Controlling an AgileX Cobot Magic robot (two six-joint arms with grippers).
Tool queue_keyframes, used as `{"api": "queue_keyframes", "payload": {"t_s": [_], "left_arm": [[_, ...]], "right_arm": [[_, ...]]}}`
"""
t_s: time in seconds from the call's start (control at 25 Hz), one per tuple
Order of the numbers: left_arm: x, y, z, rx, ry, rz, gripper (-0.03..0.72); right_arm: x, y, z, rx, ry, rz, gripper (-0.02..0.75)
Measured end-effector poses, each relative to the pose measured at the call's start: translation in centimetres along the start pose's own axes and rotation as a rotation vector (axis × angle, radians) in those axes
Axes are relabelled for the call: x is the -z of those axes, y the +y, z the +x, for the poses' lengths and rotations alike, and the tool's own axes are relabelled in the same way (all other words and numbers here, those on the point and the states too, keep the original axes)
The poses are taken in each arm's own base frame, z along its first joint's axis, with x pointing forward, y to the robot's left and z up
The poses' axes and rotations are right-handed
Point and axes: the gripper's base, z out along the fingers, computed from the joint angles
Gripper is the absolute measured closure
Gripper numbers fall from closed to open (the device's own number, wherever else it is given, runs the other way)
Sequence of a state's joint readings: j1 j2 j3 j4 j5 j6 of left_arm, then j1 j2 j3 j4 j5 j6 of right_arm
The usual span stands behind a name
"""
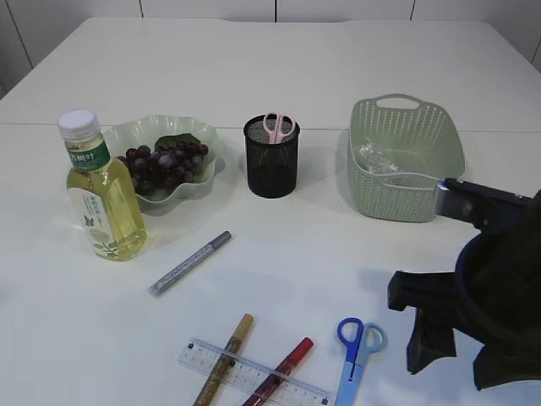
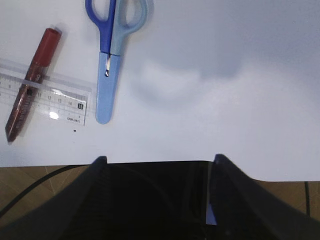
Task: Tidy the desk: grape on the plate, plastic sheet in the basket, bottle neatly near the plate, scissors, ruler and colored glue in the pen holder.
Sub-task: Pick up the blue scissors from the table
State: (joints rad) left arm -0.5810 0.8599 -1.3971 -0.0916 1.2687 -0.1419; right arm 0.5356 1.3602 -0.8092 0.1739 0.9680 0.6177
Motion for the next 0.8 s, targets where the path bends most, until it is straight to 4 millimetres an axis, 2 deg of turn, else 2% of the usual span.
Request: {"api": "queue_keyframes", "payload": {"t_s": [0.12,0.36,0.56,0.8], "left_arm": [[0.0,0.0,0.0,0.0,-0.001,0.0,0.43],[0.0,0.0,0.0,0.0,-0.001,0.0,0.43],[0.0,0.0,0.0,0.0,-0.001,0.0,0.43],[0.0,0.0,0.0,0.0,-0.001,0.0,0.43]], "right_arm": [[-0.7,0.4,-0.2,-0.026,0.027,-0.014,0.248],[-0.8,0.5,-0.1,-0.04,0.042,-0.02,0.248],[-0.9,1.0,-0.9,-0.126,-0.037,-0.082,0.248],[-3.1,1.4,-1.8,-0.188,-0.021,-0.056,0.247]]}}
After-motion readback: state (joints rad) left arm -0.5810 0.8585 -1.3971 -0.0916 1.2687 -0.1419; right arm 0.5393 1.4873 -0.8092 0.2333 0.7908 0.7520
